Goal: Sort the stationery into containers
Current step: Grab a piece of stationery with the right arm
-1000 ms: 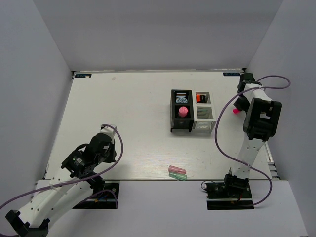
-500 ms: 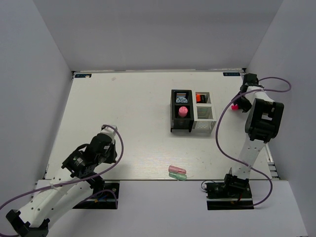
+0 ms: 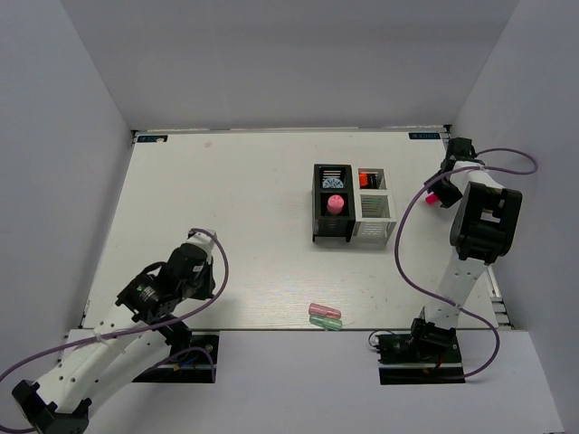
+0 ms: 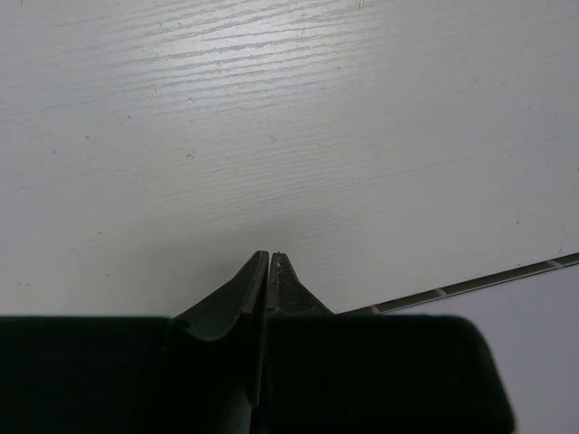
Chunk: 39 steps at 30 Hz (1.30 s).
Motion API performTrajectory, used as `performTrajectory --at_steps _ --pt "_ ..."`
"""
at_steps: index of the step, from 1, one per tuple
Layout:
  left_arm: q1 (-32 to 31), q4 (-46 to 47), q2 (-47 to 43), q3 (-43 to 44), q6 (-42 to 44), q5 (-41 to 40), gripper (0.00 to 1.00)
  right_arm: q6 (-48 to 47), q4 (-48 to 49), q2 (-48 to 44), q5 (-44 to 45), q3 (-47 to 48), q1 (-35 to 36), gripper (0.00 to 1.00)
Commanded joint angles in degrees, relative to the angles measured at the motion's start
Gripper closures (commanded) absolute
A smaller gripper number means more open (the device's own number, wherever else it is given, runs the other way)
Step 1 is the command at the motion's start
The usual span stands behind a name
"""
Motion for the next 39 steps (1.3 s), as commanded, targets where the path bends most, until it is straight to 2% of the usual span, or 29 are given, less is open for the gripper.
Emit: performTrajectory --at_steps 1,12,16,20,23,25,29,34,37,39 --pt "0.18 0.60 0.53 0.59 -0.18 0.88 0.83 0.97 1.02 0.03 1.42 2.12 -0.36 0.40" --pt "0.18 0.16 1.51 1.55 -0.45 0.96 0.83 -3.16 -3.11 9.17 6.07 12.67 -0.45 0.40" --pt "0.18 0.16 1.77 1.82 -0.36 0.70 0.83 -4.22 -5.75 12.50 4.77 16.19 -0.54 0.40" --pt "0.18 -0.10 1.50 1.82 -0.45 0.61 0.83 -5.10 -9.09 14.62 1.86 19.18 -0.45 0.49" --pt "0.18 -0.28 0.89 1.82 -0.53 0.52 0.83 -5.19 -10.94 14.98 0.36 19.10 -0.36 0.66" --pt "0.18 -0.46 0.02 1.64 -0.62 0.35 0.83 -5.36 -10.94 14.45 -0.60 16.91 -0.45 0.76" --pt "0.18 -0.98 -1.39 1.21 -0.97 0.35 0.83 -6.77 -8.57 10.25 -3.14 11.37 -0.27 0.90" --pt "0.27 -1.60 -3.59 0.76 -1.32 0.17 0.83 -11.60 -2.96 3.57 -10.44 2.68 0.34 1.00" --pt "0.18 -2.04 -4.38 0.68 -1.50 0.17 0.83 -15.90 2.06 -0.83 -15.71 -1.11 0.60 1.00" --pt "0.18 -2.30 -4.65 0.85 -1.59 0.17 0.83 -19.42 5.22 -3.72 -22.81 -1.73 0.52 1.00"
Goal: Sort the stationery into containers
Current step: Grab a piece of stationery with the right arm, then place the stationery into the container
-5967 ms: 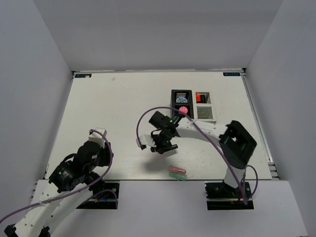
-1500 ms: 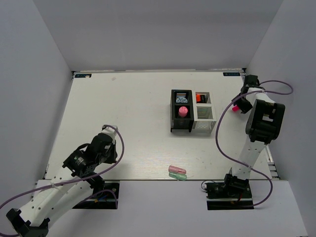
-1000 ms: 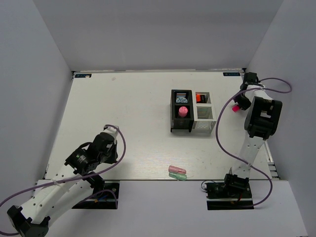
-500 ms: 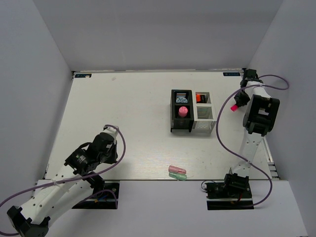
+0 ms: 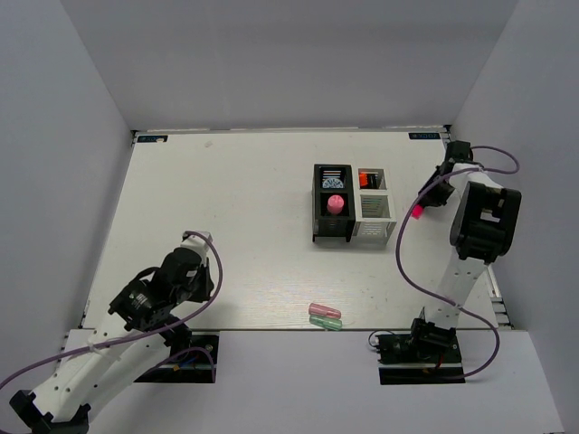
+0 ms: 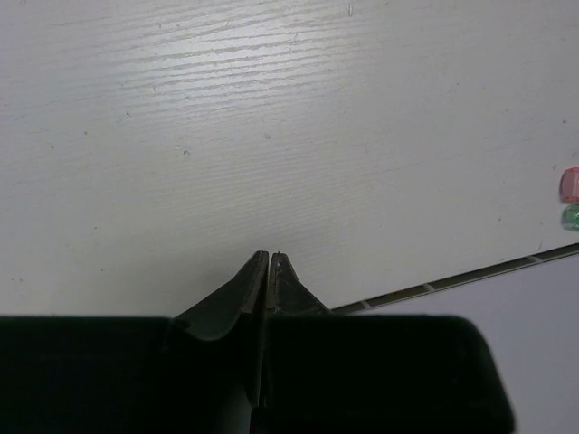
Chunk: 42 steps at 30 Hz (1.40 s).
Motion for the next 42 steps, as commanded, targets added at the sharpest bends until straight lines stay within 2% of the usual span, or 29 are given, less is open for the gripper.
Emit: performTrajectory --at_steps 1,8,9,11,12,15,16,18,19,21,22,24,25,28,30,37,42 --pt "0.18 -0.73 -0.89 0.81 -0.63 -0.31 0.83 -6.51 5.90 -5.57 -12.95 -2.23 0.25 1.00" --pt "0.27 -1.52 -0.98 2.04 -0.19 -0.48 0.83 -18.72 14.95 -18.12 -21.23 -6.81 -0.09 1.00" --pt "0.19 -1.69 -1.07 2.13 -0.19 -0.66 0.83 -21.34 19.84 -19.72 -22.80 -9.08 0.16 1.00" --pt "0.10 -1.78 -0.89 2.48 0.08 -0.75 0.83 -22.94 23.38 -26.05 -24.66 -13.20 -0.01 1.00" --pt "0.10 -1.87 -0.89 2.48 0.16 -1.01 0.83 -24.43 28.27 -27.28 -26.75 -13.93 -0.01 1.00" --pt "0.19 -1.26 -1.07 2.13 0.52 -1.36 0.83 -23.84 32.18 -31.68 -36.33 -14.20 0.25 1.00" --pt "0.18 -1.26 -0.89 1.52 0.69 -1.28 0.83 -23.31 32.71 -31.86 -43.49 -13.68 0.52 1.00" --pt "0.18 -0.56 -0.80 1.16 0.87 -1.27 0.83 -20.24 35.43 -30.82 -48.11 -11.57 0.87 1.00" --pt "0.18 -0.21 -0.72 0.55 0.78 -1.19 0.83 -16.66 39.27 -29.94 -53.09 -10.60 1.48 1.00" --pt "0.18 0.50 -0.63 0.02 0.78 -1.01 0.83 -14.96 41.41 -26.42 -56.46 -9.11 2.10 1.00" --pt "0.18 1.11 -0.63 -0.24 0.78 -0.92 0.83 -12.08 49.95 -25.63 -60.31 -9.45 2.62 1.00" --pt "0.19 1.20 -0.63 -0.60 0.60 -0.92 0.83 -9.95 56.07 -22.20 -65.68 -9.72 3.59 1.00" --pt "0.18 1.46 -0.63 -0.69 0.60 -0.92 0.83 -7.94 61.67 -21.32 -66.75 -9.11 3.85 1.00" --pt "0.18 1.64 -0.28 -0.86 0.87 -0.92 0.83 -5.81 70.66 -17.11 -71.41 -8.74 5.00 1.00" --pt "0.18 1.99 0.16 -1.04 0.87 -1.10 0.83 -3.70 81.10 -15.61 -72.47 -9.71 5.79 1.00" --pt "0.10 2.26 0.43 -1.13 0.69 -0.75 0.83 -6.25 83.69 -12.18 -75.81 -10.50 6.93 1.00" --pt "0.19 1.73 0.25 -1.21 0.60 -0.92 0.83 -7.83 85.89 -10.77 -75.91 -15.07 6.50 1.00"
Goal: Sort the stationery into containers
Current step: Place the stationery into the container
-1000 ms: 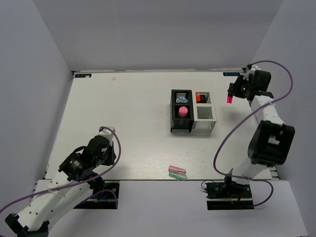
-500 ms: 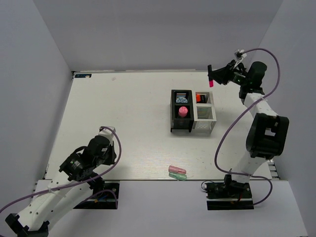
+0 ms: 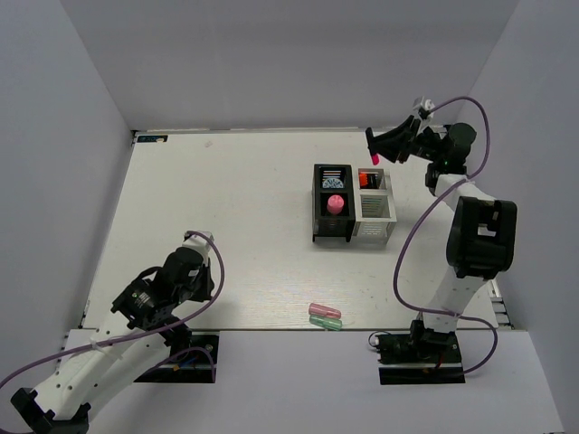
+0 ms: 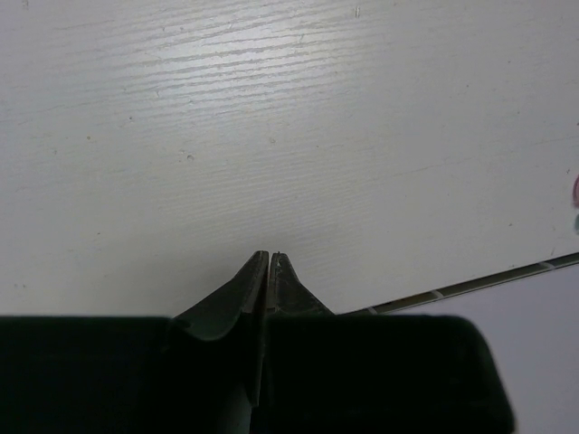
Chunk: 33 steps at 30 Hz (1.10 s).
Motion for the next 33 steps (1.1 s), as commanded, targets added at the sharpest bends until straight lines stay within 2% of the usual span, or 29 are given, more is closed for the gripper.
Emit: performTrajectory --at_steps 1,11,30,31,33 --pt "0.18 0.14 -0.56 -0.27 0.06 -0.25 0.83 -1.84 5.63 1.88 -1.57 -2.49 -0.43 1.00" --pt "0.10 -0.22 -1.61 -1.06 -0.29 -0.51 0.83 -5.89 4.32 3.91 1.68 -4.77 -0.61 1.00" --pt "0.18 -0.22 -1.70 -1.15 -0.30 -0.60 0.83 -16.87 -1.92 2.59 -0.16 -10.92 -2.19 1.00" --pt "0.18 -0.22 -1.79 -1.24 -0.38 -0.34 0.83 -17.66 -2.62 2.42 -0.42 -11.19 -2.28 0.97" --pt "0.10 -0.22 -1.96 -1.24 -0.47 -0.51 0.83 -18.37 -3.06 1.72 -0.51 -11.89 -2.37 0.77"
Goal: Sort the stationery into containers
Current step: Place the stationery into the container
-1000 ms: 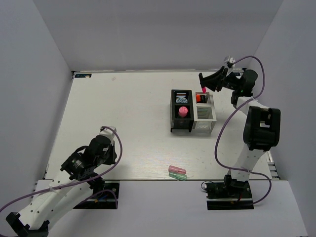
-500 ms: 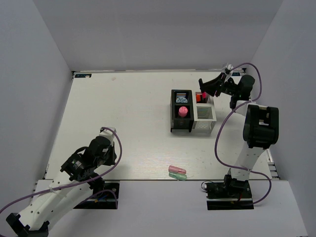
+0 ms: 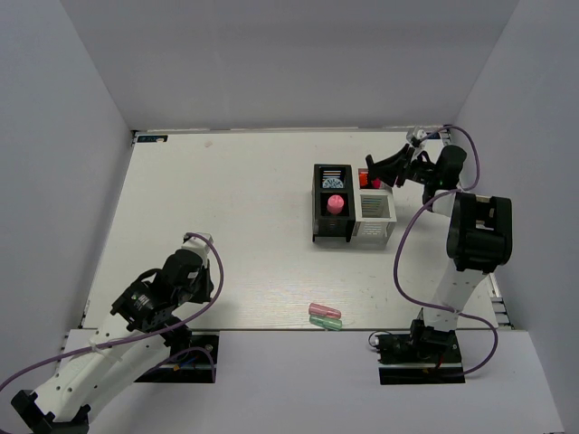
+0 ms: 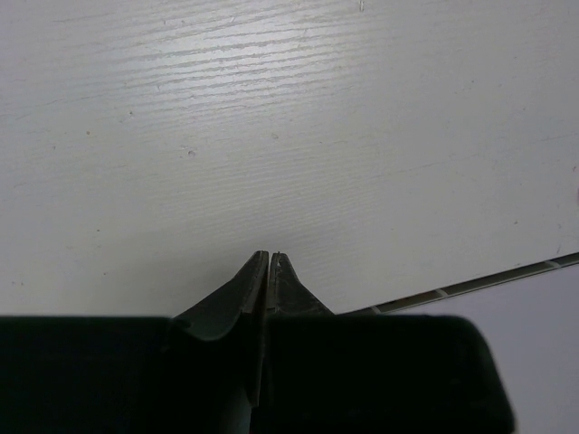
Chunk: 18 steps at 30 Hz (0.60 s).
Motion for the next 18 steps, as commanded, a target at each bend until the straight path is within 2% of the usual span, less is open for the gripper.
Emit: performTrajectory --at_steps 1,3,6,9,12,14,15,16,18 --pt "0.27 0.24 -0.65 -0.26 -0.38 -0.47 0.83 -3.42 -1.34 -2.55 -1.54 -1.25 -0.42 0.68" --pt "0.18 0.15 -0.57 -0.17 -0.38 -0.46 0.83 -6.66 -3.61 -3.25 -1.80 -1.16 -0.60 0.55" --pt "0.18 0.33 -0.30 -0.17 -0.21 -0.29 0.83 -6.85 -4.25 -4.30 -1.89 -0.99 -0.68 0.42" --pt "0.10 0.77 0.40 0.18 0.05 0.41 0.83 -5.54 -4.51 -5.44 -1.89 -0.64 -0.69 0.36" --pt "0.18 1.38 1.89 0.97 0.58 1.11 0.83 -4.30 -5.04 -7.11 -1.19 -0.19 -0.95 0.36" --pt "0.10 2.35 4.68 2.73 1.28 2.60 0.83 -0.88 -4.77 -8.35 -0.40 0.07 -0.95 0.48" --pt "0.27 2.61 5.75 3.17 1.81 4.00 0.81 -0.09 -5.04 -8.87 -0.05 0.59 -1.12 0.59" --pt "0.27 2.88 8.02 4.65 2.08 5.84 0.79 2.44 -9.48 -10.71 1.26 1.64 -1.13 1.00" --pt "-0.25 4.98 12.15 7.81 2.78 7.96 0.76 2.64 -17.56 -12.65 3.89 3.40 -1.13 1.00"
